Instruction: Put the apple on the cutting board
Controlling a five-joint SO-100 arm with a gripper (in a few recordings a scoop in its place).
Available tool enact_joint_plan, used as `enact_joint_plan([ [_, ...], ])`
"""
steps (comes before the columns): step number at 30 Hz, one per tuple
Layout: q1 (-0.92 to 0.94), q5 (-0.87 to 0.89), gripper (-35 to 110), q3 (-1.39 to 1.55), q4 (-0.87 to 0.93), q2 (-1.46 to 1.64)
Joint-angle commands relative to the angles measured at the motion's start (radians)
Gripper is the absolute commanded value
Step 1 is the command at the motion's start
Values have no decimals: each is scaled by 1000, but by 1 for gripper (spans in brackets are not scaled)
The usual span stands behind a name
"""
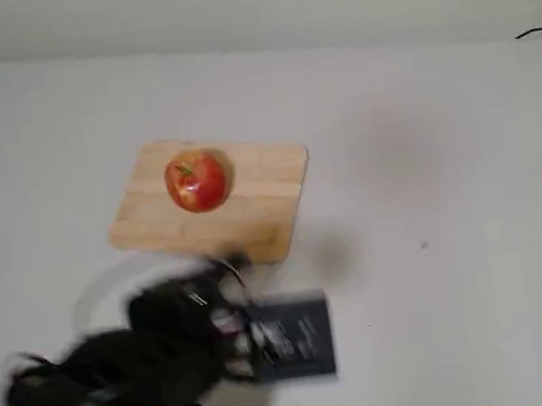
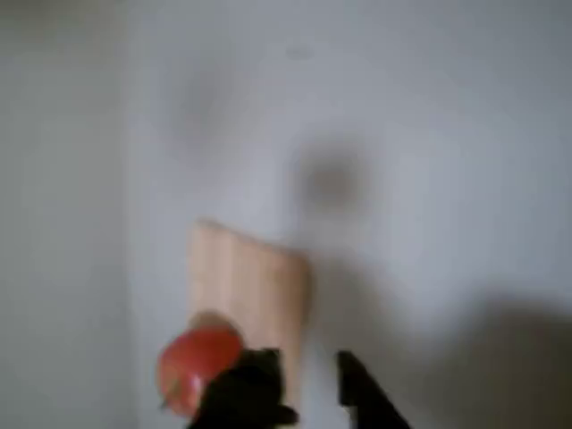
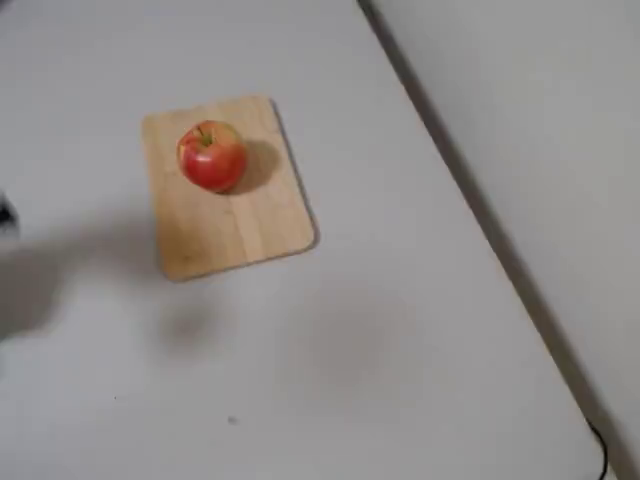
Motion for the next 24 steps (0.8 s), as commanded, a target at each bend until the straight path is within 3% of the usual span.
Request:
enact_joint_plan([
  [1,72,-12,0,264,-104,132],
  [10,37,-9,0,563,-140,239],
  [24,29,-8,4,572,-140,239],
])
